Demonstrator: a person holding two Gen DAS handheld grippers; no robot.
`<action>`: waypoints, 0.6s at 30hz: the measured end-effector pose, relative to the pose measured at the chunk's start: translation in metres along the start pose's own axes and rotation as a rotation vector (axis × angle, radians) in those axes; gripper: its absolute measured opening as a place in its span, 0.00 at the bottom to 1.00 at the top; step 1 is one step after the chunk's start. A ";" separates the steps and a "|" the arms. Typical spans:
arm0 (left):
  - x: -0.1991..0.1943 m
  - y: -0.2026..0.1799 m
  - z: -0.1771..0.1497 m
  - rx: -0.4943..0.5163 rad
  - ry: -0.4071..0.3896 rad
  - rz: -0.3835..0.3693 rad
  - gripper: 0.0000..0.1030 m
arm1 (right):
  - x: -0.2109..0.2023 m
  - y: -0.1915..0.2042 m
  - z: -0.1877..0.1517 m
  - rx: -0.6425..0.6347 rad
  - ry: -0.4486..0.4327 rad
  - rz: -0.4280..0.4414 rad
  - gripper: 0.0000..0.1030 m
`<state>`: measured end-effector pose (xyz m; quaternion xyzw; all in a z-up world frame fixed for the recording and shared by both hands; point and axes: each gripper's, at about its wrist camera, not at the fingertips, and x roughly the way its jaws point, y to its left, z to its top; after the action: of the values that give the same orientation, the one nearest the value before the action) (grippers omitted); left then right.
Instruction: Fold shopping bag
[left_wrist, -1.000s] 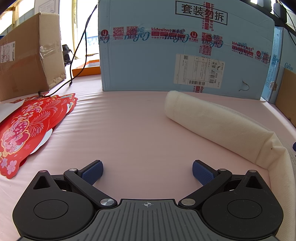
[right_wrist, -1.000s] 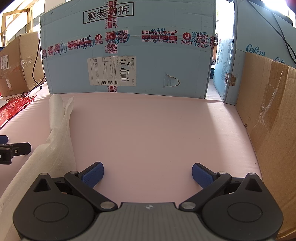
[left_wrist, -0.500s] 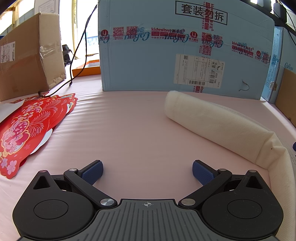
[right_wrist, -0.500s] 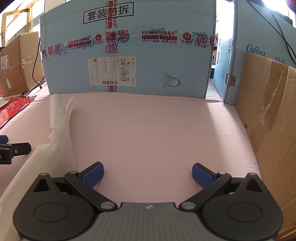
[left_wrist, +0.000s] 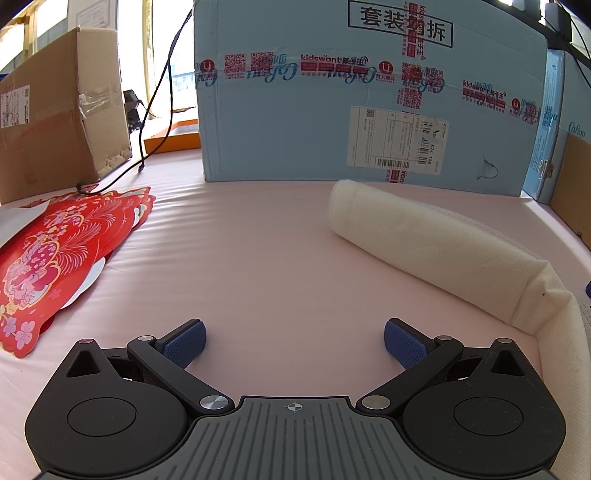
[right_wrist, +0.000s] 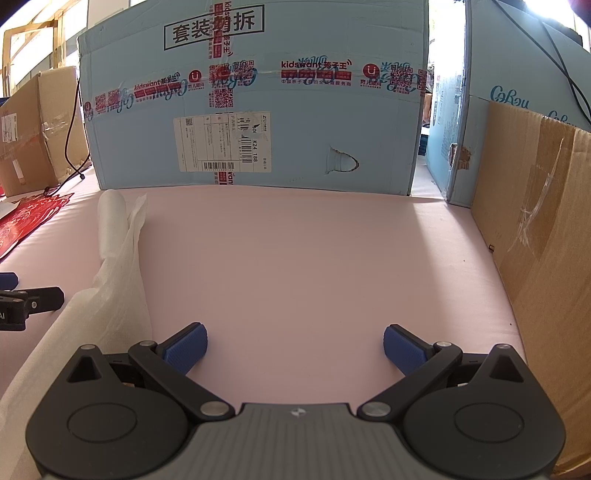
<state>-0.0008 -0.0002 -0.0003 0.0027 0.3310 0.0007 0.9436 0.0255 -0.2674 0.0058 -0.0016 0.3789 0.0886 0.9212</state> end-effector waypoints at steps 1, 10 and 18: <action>0.000 0.000 0.000 0.000 0.000 0.000 1.00 | 0.000 0.001 0.000 -0.002 0.001 -0.003 1.00; -0.002 0.002 -0.001 -0.016 -0.009 -0.019 1.00 | -0.003 0.003 0.001 0.000 -0.012 -0.005 0.98; -0.040 0.013 -0.005 -0.028 -0.228 -0.184 1.00 | -0.054 -0.006 0.007 0.084 -0.099 0.202 0.99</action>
<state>-0.0351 0.0125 0.0210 -0.0406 0.2205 -0.0815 0.9711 -0.0064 -0.2817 0.0479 0.0796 0.3345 0.1653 0.9244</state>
